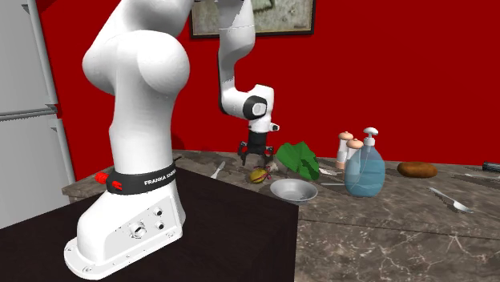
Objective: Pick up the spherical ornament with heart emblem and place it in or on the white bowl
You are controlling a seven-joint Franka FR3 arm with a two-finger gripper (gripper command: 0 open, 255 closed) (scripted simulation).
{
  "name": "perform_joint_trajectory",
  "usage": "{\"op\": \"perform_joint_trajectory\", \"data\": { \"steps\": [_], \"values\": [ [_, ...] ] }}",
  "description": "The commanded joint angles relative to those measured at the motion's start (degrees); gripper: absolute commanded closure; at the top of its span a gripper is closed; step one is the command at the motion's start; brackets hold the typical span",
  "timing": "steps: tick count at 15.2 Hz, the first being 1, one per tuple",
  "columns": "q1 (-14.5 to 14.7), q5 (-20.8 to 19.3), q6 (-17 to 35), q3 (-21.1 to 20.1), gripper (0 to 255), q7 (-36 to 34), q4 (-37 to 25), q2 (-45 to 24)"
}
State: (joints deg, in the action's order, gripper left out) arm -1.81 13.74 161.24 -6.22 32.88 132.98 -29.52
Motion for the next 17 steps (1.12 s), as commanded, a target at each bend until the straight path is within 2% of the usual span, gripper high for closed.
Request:
{"op": "perform_joint_trajectory", "data": {
  "steps": [1,4,5,12,17],
  "values": [
    [-8.59,2.12,2.28,-4.91,0,11.66,2.16,1.14],
    [-22.78,5.28,2.97,-13.1,0,28.69,3.12,1.24],
    [-24.31,5.49,2.89,-13.96,0,30.4,3.07,1.13],
    [-22.48,4.85,7.34,-13.13,0,30.22,0.6,-5.61],
    [-22.48,4.85,7.34,-13.13,0,30.22,0.6,-5.61]
  ]
}}
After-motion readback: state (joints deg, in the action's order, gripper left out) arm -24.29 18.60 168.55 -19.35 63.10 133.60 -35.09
